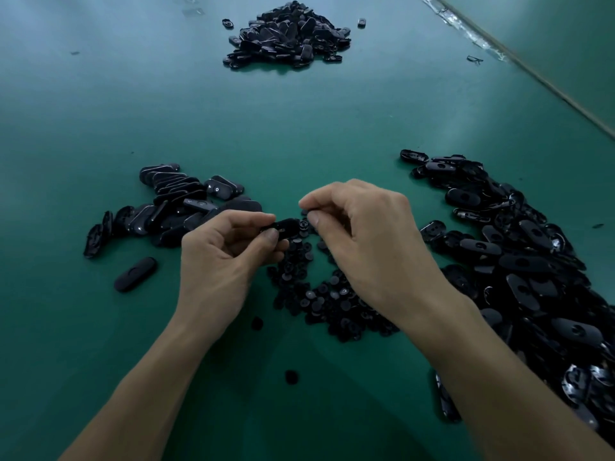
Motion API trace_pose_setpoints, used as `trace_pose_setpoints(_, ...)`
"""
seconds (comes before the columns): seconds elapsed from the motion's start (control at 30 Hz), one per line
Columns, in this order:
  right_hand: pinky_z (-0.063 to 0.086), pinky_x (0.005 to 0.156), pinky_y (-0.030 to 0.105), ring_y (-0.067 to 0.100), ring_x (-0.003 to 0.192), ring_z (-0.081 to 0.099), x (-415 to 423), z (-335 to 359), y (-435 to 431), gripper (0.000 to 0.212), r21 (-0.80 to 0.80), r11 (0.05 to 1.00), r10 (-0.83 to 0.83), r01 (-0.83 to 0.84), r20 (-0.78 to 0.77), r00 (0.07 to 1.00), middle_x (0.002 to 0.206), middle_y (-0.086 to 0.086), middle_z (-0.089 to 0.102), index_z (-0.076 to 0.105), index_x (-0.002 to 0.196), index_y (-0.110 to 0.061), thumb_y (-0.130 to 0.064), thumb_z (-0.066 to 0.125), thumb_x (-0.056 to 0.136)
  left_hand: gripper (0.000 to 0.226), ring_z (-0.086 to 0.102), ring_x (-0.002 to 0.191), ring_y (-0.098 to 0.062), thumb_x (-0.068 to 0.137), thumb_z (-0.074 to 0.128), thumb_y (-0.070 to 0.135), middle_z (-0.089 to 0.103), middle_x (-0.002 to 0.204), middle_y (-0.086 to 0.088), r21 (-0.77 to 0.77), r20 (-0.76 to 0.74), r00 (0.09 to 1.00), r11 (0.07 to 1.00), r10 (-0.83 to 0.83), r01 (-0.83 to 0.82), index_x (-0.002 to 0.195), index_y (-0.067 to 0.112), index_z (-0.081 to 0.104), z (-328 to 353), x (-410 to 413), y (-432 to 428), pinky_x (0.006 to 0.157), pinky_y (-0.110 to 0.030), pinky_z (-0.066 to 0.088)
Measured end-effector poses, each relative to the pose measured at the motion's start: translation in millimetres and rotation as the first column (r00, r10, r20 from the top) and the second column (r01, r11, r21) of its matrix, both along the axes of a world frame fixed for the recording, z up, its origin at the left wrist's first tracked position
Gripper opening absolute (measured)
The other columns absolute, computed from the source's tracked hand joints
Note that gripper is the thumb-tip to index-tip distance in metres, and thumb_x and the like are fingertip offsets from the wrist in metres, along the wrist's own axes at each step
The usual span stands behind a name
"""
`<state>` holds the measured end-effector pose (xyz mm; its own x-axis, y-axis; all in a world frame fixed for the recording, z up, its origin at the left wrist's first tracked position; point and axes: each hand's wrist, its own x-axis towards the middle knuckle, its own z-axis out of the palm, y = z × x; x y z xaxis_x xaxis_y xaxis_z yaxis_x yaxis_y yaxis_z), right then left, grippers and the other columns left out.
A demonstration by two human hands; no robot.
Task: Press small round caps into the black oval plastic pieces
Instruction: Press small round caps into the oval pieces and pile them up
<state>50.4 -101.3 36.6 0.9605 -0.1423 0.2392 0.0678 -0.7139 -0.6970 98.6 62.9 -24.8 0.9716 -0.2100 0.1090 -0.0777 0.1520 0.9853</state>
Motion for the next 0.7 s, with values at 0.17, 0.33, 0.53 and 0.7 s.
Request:
trace_pose_setpoints(0.17, 0.054, 0.079, 0.036, 0.011, 0.084, 0.063, -3, -6, 10, 0.016, -0.049, 0.998, 0.043, -0.047, -0.082, 0.996, 0.087, -0.010, 0.067, 0.071, 0.107, -0.028, -0.019, 0.063, 0.096, 0.014, 0.075, 0.074, -0.020, 0.080, 0.071, 0.010, 0.076, 0.082, -0.010, -0.002, 0.010, 1.000, 1.000, -0.030, 0.030, 0.094, 0.009, 0.070, 2, -1, 0, 0.069, -0.024, 0.059)
trace_pose_setpoints(0.33, 0.058, 0.077, 0.039, 0.015, 0.086, 0.068, -2, -14, 14, 0.006, -0.005, 1.000, 0.004, -0.005, -0.151, 0.989, 0.089, -0.005, 0.072, 0.071, 0.095, -0.025, -0.021, 0.067, 0.093, 0.014, 0.073, 0.069, -0.013, 0.077, 0.073, 0.013, 0.076, 0.079, -0.003, 0.036, 0.040, 0.998, 0.999, -0.040, 0.039, 0.090, 0.014, 0.071, 3, -2, -2, 0.067, -0.020, 0.058)
trace_pose_setpoints(0.53, 0.055, 0.081, 0.039, 0.017, 0.086, 0.065, -4, -15, 17, 0.008, -0.022, 1.000, -0.016, 0.013, -0.130, 0.991, 0.090, -0.005, 0.066, 0.074, 0.095, -0.027, -0.023, 0.069, 0.092, 0.015, 0.073, 0.069, -0.011, 0.081, 0.072, 0.001, 0.077, 0.080, 0.000, 0.072, 0.060, 0.996, 0.996, -0.062, 0.058, 0.089, 0.013, 0.070, 3, -2, -2, 0.068, -0.018, 0.057)
trace_pose_setpoints(0.7, 0.057, 0.079, 0.036, 0.012, 0.085, 0.066, -4, -14, 16, 0.009, 0.024, 0.998, -0.056, 0.059, -0.106, 0.993, 0.089, -0.007, 0.069, 0.074, 0.096, -0.024, -0.020, 0.066, 0.094, 0.013, 0.074, 0.069, -0.012, 0.078, 0.072, 0.007, 0.077, 0.082, 0.000, 0.072, 0.051, 0.996, 0.995, -0.072, 0.068, 0.089, 0.012, 0.069, 5, -4, -2, 0.067, -0.019, 0.058)
